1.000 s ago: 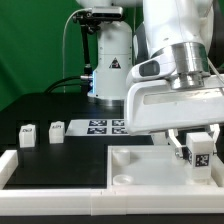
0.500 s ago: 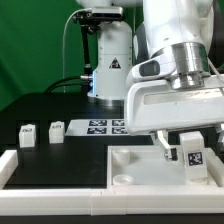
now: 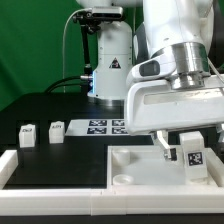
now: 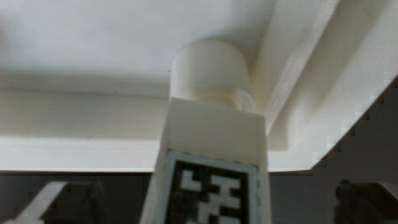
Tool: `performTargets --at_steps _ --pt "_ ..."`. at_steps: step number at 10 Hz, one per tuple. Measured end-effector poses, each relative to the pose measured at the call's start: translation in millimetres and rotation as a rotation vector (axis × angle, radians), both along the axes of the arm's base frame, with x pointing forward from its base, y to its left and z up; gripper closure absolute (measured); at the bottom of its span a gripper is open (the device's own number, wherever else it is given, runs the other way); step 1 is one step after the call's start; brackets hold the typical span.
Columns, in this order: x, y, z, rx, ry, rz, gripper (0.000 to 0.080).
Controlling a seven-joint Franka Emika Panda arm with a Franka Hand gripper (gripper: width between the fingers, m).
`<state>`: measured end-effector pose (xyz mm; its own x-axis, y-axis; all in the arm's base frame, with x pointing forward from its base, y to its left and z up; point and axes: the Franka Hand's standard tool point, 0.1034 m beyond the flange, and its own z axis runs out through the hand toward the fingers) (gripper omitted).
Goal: Assemble one leg
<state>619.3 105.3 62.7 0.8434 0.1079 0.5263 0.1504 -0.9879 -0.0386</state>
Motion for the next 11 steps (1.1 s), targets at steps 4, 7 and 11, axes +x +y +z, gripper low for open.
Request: performTargets --at_steps 4,7,11 --pt "-0.6 -1.9 -0.4 -0.001 0.103 -0.007 0.015" --pt "-0.5 2.6 6.1 -0.006 0.425 0.016 0.015" --pt "9.4 -0.3 8.7 -0.01 0.629 0.032 0.015"
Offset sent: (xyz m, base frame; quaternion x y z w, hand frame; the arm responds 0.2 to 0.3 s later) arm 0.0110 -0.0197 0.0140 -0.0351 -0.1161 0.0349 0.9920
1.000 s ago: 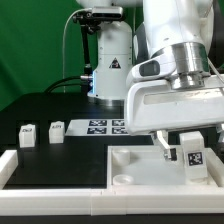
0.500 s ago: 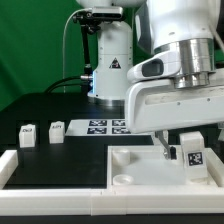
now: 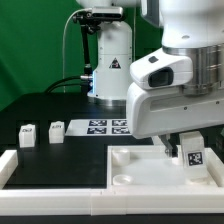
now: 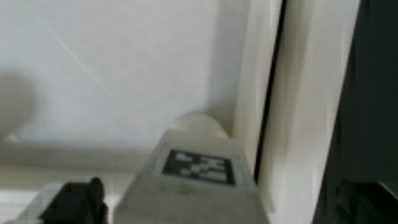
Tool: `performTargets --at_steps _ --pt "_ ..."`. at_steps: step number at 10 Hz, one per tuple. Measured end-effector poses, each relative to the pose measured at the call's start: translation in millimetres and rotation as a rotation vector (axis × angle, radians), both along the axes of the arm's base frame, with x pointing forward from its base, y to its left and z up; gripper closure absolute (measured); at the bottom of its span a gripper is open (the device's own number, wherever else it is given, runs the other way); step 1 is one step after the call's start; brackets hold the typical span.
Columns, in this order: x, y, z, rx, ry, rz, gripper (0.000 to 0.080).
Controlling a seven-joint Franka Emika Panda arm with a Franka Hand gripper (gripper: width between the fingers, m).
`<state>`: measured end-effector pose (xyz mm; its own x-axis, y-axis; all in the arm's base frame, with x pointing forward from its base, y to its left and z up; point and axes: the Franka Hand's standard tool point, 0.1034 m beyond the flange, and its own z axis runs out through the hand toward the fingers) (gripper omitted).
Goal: Assemble one leg
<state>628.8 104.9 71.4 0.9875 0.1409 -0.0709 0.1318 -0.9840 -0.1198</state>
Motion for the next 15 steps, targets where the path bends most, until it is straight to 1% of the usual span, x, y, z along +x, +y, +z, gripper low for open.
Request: performTargets --at_steps 1,2,3,5,10,12,13,15 --pt "0.1 -1.8 -0.6 0.0 0.001 -0.002 0.015" --pt "0.7 -3.1 -0.5 0.0 -0.001 -0.004 0.0177" --pt "1.9 -2.7 -0.1 0.0 -0.007 -0.004 0.0177" --pt "1.8 -2.8 -0.3 0.0 -0.007 -0.004 0.0514" --pt "1.7 -2.7 -0.3 -0.002 -0.004 -0.03 0.0511" --pt "1.2 -0.3 -0.8 -0.012 0.022 -0.265 0.0511" --pt "1.2 2.3 -1.2 -0.019 0.039 -0.459 0.0509" --pt "0.2 11.2 -1.7 -0.038 0.069 -0.728 0.0509"
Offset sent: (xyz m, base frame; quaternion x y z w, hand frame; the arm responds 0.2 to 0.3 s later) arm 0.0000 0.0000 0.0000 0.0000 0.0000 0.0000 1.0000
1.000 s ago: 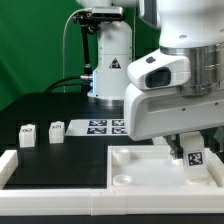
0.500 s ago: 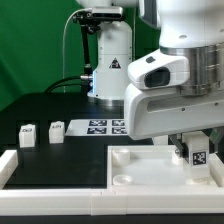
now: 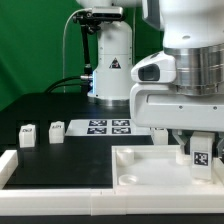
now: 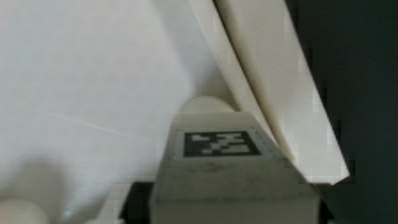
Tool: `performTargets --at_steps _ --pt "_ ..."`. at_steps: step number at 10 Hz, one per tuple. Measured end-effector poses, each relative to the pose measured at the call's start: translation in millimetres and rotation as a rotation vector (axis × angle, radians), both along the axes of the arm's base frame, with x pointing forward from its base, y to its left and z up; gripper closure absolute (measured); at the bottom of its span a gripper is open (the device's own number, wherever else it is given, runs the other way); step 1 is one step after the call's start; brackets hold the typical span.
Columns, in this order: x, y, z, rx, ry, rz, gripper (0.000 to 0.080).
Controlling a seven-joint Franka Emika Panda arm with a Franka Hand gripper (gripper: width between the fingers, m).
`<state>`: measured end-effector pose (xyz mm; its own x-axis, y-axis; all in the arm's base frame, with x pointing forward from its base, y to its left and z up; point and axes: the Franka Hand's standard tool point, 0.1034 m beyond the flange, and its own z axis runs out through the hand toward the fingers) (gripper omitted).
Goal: Assemble one leg
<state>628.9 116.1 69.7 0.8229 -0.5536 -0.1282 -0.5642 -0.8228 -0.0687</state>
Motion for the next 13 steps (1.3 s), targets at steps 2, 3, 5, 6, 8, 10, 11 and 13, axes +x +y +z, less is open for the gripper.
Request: performTargets --at_steps 2,3,5,6,8,10,11,13 --pt "0.4 -0.2 -0.5 -0.016 0.037 -0.294 0.0509" --pt "0.4 0.0 -0.8 -0.018 0.054 -0.417 0.0509" --pt "1.0 -0.1 -0.6 -0.03 0.076 -0.588 0.0509" --pt "1.0 0.1 -0.6 -0.03 0.078 -0.601 0.0509" --pt "0.9 0.3 -0.6 -0.026 0.068 -0.528 0.0259" --pt "0.8 0.6 -0.7 -0.02 0.051 -0.407 0.0172" --pt "0.3 0.7 -1.1 -0.01 0.027 -0.226 0.0157" --pt "-3.2 1.6 -4.9 0.005 -0.004 0.008 0.0151"
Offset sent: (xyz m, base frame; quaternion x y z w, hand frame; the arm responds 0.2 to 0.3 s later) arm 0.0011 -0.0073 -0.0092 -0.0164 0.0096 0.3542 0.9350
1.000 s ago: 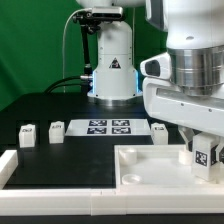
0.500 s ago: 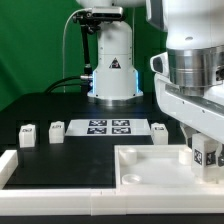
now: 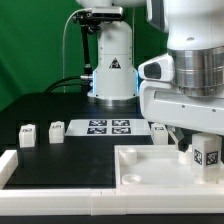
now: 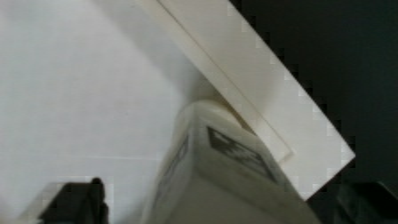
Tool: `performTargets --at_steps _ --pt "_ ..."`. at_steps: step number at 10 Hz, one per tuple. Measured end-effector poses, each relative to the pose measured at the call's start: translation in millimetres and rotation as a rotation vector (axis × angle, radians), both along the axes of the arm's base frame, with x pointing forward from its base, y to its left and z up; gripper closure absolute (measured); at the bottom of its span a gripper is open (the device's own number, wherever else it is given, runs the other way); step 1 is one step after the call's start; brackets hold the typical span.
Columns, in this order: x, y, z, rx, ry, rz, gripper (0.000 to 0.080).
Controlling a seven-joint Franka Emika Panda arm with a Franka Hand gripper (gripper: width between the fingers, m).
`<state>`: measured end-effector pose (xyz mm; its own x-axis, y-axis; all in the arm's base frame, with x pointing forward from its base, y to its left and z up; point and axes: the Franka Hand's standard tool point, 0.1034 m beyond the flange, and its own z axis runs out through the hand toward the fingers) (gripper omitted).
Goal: Assemble one leg
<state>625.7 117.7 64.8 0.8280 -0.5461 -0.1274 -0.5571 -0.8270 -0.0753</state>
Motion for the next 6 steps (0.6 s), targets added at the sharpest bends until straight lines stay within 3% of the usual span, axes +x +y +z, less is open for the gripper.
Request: performTargets --at_steps 6 --pt "0.4 -0.3 2.8 0.034 -0.09 0.666 0.0151"
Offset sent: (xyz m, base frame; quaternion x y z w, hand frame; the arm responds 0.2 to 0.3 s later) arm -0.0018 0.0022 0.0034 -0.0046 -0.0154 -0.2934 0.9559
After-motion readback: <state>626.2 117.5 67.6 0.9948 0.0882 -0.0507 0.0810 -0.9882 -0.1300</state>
